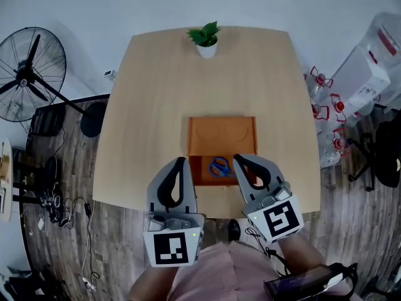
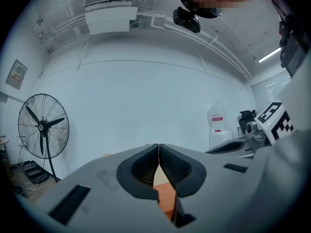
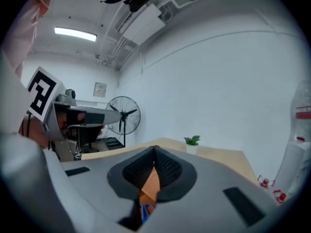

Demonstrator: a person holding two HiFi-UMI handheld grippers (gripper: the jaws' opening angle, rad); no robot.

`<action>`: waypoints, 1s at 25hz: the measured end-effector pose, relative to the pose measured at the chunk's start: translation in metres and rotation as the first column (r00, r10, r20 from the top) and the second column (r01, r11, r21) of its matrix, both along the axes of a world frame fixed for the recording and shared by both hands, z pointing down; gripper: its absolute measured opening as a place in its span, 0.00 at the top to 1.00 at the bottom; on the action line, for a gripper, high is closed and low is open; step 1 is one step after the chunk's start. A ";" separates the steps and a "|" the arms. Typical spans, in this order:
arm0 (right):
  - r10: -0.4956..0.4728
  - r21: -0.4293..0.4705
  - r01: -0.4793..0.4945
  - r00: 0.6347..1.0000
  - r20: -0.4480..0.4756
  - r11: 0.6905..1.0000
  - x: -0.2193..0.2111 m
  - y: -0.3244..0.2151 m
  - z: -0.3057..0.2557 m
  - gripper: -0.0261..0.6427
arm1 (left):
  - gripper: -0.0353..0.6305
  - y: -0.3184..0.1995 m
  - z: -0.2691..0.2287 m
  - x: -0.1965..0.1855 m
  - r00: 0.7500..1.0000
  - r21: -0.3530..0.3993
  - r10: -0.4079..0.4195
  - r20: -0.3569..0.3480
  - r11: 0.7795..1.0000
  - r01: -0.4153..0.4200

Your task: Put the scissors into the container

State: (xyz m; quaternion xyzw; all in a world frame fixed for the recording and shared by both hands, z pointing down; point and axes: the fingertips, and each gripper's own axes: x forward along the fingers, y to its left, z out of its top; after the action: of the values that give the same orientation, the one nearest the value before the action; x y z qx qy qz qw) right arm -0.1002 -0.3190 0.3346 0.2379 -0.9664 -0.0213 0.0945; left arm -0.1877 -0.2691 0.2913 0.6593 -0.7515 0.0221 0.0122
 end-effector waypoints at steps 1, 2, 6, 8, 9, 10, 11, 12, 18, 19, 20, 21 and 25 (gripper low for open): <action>0.013 0.024 -0.013 1.000 0.027 1.000 0.005 0.000 -0.014 0.96 | 0.93 0.000 -0.008 0.007 1.000 0.013 0.005 0.002 1.000 -0.005; 0.025 0.044 -0.028 0.998 0.049 0.999 0.011 0.001 -0.027 0.96 | 0.93 0.000 -0.016 0.014 1.000 0.026 0.011 0.008 1.000 -0.011; 0.075 0.100 -0.085 0.992 0.097 0.991 0.035 0.000 -0.059 0.96 | 0.93 -0.002 -0.041 0.039 0.998 0.077 0.037 0.050 0.996 -0.041; 0.100 0.114 -0.113 0.989 0.107 0.987 0.045 -0.003 -0.068 0.96 | 0.93 -0.004 -0.048 0.049 0.997 0.090 0.051 0.063 0.994 -0.057; 0.111 0.119 -0.125 0.987 0.113 0.985 0.050 -0.004 -0.071 0.96 | 0.93 -0.004 -0.051 0.054 0.996 0.094 0.059 0.068 0.993 -0.065; 0.120 0.123 -0.134 0.986 0.119 0.983 0.055 -0.005 -0.074 0.96 | 0.93 -0.005 -0.053 0.058 0.995 0.097 0.065 0.071 0.993 -0.072; 0.124 0.126 -0.140 0.984 0.124 0.982 0.058 -0.006 -0.076 0.96 | 0.93 -0.005 -0.054 0.062 0.995 0.098 0.070 0.071 0.992 -0.076; 0.126 0.129 -0.143 0.984 0.128 0.981 0.061 -0.006 -0.078 0.96 | 0.93 -0.005 -0.055 0.064 0.995 0.100 0.072 0.070 0.992 -0.079; 0.131 0.134 -0.151 0.981 0.146 0.979 0.067 -0.002 -0.083 0.96 | 0.93 -0.004 -0.058 0.071 0.993 0.103 0.081 0.087 0.991 -0.090; 0.129 0.132 -0.149 0.980 0.150 0.980 0.068 -0.002 -0.083 0.96 | 0.93 -0.003 -0.057 0.073 0.993 0.101 0.083 0.088 0.991 -0.092; 0.127 0.130 -0.147 0.980 0.153 0.980 0.068 -0.001 -0.083 0.96 | 0.93 -0.003 -0.056 0.075 0.993 0.098 0.084 0.088 0.991 -0.093; 0.125 0.129 -0.146 0.980 0.155 0.981 0.069 -0.001 -0.083 0.96 | 0.93 -0.003 -0.055 0.075 0.992 0.095 0.084 0.089 0.991 -0.093; 0.123 0.127 -0.143 0.980 0.159 0.981 0.069 -0.001 -0.085 0.96 | 0.93 -0.002 -0.055 0.077 0.993 0.095 0.083 0.090 0.991 -0.091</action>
State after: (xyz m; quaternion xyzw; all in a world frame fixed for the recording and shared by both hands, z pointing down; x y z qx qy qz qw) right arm -0.0308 -0.3195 0.2498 0.3090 -0.9489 -0.0635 0.0059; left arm -0.1111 -0.2715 0.2360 0.6897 -0.7220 0.0137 -0.0536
